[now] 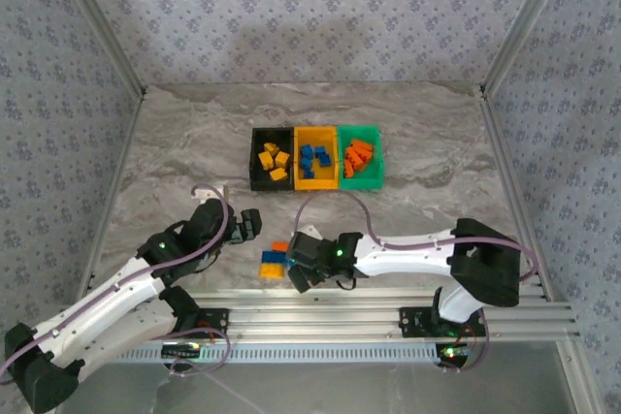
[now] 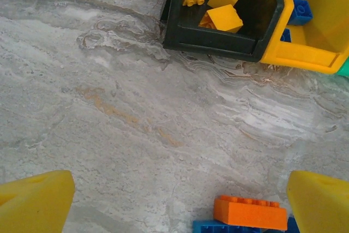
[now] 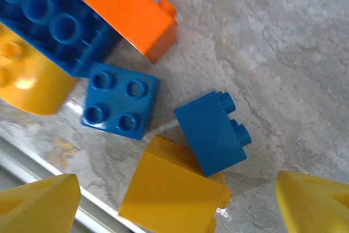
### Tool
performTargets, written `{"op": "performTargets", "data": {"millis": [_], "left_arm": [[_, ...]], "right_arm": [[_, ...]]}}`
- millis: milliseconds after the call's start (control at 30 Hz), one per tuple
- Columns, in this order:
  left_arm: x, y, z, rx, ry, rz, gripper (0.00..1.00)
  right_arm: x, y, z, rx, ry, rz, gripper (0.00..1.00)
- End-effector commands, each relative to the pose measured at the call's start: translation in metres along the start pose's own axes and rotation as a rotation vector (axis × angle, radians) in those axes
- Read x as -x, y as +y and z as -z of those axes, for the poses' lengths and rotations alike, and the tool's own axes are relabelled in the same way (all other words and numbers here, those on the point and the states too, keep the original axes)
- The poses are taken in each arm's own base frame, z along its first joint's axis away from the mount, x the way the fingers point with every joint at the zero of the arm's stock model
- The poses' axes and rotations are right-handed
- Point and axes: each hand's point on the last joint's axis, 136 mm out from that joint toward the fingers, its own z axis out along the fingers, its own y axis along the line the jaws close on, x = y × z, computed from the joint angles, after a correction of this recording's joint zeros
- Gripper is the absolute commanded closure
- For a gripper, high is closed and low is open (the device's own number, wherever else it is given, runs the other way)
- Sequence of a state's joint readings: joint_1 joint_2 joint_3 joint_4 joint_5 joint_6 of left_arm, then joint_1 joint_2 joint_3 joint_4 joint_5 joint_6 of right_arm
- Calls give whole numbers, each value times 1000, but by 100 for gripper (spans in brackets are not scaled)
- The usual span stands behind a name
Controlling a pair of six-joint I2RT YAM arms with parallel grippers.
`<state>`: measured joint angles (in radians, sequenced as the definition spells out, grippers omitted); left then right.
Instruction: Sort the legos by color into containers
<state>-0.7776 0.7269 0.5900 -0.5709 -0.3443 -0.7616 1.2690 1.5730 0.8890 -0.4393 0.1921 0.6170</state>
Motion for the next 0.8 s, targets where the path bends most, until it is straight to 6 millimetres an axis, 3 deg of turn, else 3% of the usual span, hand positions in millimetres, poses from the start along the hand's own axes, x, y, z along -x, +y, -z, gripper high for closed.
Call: {"op": "performTargets", "data": {"millis": [0, 133, 367, 533, 633, 767], "left_arm": [[-2, 3, 1, 4, 9, 16, 0], [-3, 4, 0, 7, 10, 17, 0], [-5, 0, -2, -13, 19, 8, 0], [-5, -2, -5, -11, 30, -12, 0], [-6, -3, -8, -11, 39, -15, 0], [-9, 0, -11, 4, 42, -10, 0]], "right_arm": [[-5, -7, -4, -56, 36, -23, 12], [-14, -15, -10, -76, 66, -44, 27], [-19, -27, -4, -59, 33, -89, 55], [-19, -38, 17, -54, -22, -129, 62], [-2, -47, 38, -36, -83, -139, 63], [50, -50, 61, 58, -175, -149, 63]]}}
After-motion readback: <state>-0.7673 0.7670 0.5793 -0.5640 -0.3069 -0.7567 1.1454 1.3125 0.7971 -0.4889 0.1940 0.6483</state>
